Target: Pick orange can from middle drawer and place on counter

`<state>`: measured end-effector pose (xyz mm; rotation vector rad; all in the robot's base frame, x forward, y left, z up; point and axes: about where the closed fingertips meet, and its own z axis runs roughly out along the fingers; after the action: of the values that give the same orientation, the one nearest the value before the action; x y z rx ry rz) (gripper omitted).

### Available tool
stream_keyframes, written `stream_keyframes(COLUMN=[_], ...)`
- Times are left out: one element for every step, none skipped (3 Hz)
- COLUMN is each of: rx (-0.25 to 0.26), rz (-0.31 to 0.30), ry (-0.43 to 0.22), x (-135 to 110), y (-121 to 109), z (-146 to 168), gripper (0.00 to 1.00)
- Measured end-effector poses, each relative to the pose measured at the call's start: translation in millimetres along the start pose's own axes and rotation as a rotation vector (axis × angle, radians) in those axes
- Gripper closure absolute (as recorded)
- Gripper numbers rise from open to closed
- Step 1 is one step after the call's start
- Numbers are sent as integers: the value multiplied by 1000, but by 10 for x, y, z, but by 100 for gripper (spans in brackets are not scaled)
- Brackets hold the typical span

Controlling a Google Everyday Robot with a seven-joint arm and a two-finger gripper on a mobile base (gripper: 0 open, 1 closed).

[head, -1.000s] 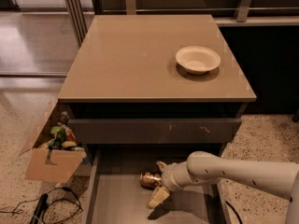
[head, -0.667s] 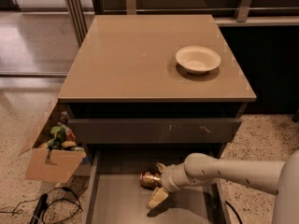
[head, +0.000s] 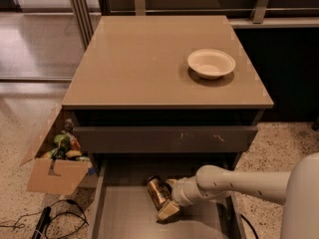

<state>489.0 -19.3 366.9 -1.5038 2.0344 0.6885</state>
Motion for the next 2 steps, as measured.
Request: stream_keyframes(rx=[0,0], rz=[0,0], ry=[0,0], x=[0,0], y=[0,0], z=[0,0], gripper=[42,65])
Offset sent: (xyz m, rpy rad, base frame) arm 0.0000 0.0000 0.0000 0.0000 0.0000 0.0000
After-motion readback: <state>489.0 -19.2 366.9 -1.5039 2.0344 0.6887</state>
